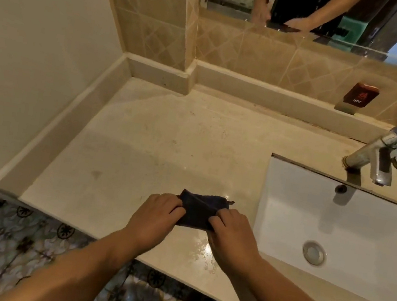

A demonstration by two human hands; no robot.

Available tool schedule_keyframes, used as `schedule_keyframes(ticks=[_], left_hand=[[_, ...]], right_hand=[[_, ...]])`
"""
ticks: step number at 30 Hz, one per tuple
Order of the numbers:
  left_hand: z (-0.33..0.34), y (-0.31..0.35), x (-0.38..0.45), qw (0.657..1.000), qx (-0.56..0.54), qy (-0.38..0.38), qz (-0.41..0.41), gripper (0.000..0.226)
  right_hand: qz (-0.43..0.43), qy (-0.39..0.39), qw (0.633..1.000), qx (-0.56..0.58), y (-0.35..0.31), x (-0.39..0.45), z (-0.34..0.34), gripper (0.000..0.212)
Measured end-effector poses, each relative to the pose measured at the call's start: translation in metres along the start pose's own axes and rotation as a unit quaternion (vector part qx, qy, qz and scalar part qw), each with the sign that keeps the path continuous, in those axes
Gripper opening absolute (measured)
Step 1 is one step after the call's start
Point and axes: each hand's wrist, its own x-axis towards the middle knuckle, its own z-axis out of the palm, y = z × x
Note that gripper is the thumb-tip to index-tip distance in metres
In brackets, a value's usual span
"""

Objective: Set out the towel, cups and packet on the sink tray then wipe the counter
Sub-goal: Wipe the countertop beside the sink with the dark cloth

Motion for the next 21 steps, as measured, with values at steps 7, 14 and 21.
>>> schedule_keyframes(ticks=[7,14,21], left_hand=[[0.000,0.002,-0.001,0.999,-0.019,0.019,-0.038,0.044],[0.001,0.010,0.034,0.958,-0.107,-0.009,-0.267,0.050],[0.004,0.005,0.036,0.992,-0.036,0.003,-0.124,0.057]], right_hand=[[0.018,0.051,0.997,0.058,0.010,0.010,-0.010,0.027],[0.086,-0.009,0.996,0.028,0.014,0.028,-0.015,0.042],[0.049,-0.012,0.998,0.028,0.011,0.030,-0.011,0.061]])
